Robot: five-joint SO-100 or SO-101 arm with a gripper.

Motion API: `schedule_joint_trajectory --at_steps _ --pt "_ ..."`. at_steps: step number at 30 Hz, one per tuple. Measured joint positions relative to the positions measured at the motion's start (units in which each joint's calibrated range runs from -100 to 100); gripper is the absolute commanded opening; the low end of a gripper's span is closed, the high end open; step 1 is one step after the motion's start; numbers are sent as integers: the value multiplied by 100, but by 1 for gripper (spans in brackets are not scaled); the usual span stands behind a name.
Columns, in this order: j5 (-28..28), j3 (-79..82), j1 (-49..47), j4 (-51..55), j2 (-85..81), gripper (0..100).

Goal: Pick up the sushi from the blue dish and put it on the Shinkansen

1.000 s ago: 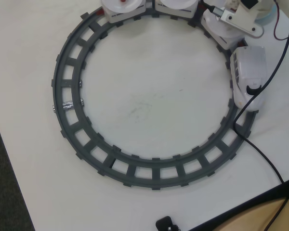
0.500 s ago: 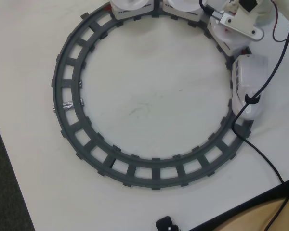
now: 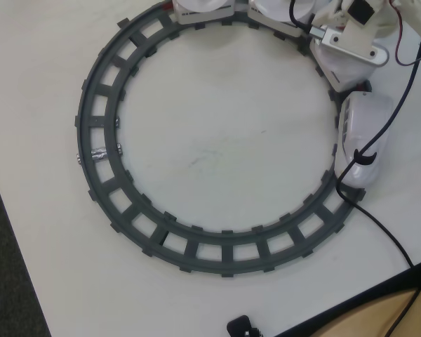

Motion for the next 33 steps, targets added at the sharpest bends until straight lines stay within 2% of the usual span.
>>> schedule_joint_trajectory --at_steps 5,13,23,28,33 --pt "-37 -9 39 157 0 35" --pt "-471 423 -16 175 -893 35" --pt "-821 2017 -709 175 -3166 34" --pt "-1176 2575 -685 175 -4421 34" --pt "-1271 2981 -740 175 -5794 34"
